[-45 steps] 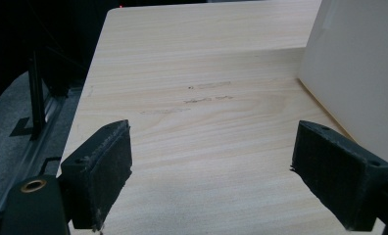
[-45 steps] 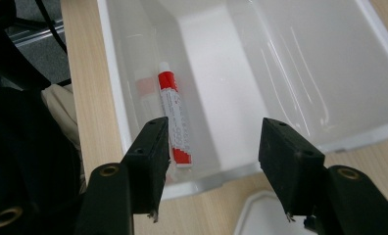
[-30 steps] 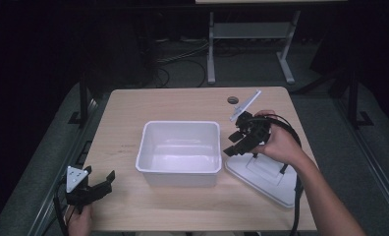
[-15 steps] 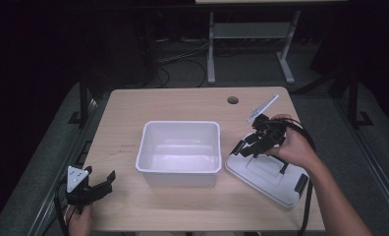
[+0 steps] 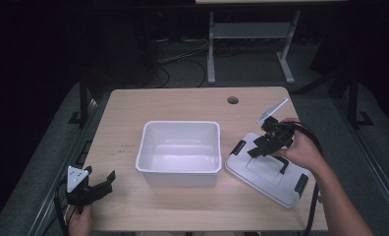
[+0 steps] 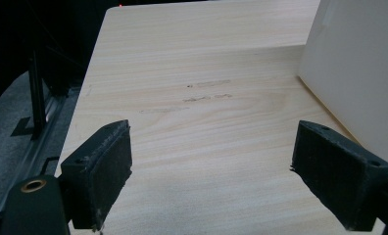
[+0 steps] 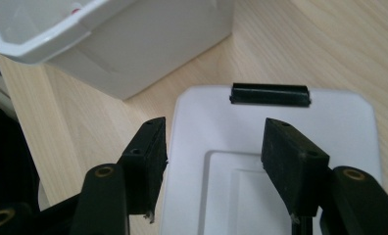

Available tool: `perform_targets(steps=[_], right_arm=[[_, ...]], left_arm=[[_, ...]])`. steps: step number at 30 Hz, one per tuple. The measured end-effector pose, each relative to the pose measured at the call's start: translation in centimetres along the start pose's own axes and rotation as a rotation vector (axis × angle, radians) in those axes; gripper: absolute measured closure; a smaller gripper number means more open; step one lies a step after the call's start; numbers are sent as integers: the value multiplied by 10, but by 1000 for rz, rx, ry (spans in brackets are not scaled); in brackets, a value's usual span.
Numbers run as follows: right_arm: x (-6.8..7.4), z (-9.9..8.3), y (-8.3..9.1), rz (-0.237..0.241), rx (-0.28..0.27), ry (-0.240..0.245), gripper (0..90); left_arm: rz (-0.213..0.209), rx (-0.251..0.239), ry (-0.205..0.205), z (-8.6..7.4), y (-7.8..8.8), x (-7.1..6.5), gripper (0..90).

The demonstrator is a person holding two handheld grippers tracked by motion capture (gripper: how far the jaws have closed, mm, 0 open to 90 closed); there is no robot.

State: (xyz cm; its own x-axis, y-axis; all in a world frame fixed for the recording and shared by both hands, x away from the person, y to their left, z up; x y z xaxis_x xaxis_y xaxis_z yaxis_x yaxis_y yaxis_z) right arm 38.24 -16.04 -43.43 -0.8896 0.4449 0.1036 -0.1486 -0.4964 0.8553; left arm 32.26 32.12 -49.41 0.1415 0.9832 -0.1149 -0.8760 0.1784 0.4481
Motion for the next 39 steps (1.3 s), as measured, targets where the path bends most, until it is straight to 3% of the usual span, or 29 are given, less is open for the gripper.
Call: perform_targets(steps=[25,39], right_arm=[[-29,-44,-3,-41,22,-93,434],[-38,-61,-10,-31,25,-141,496]], left_arm=[[-1,1,-4,0,-1,-1,140],[-2,2,-4,-1,-1,-2,140]])
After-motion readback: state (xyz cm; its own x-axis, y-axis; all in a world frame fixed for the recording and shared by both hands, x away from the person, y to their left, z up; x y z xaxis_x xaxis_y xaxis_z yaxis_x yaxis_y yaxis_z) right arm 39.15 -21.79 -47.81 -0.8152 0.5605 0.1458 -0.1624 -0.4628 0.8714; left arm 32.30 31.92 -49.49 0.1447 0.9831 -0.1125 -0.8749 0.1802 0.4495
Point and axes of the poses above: each handheld gripper's, and its own axes: y roughly backward along the jaws, z roughly out of its top, x roughly to its left, the point moved 10 cm from there along -y, roughly forward along the jaws, and after that the axes turned 9 degrees about y, right-handed, at the moved point
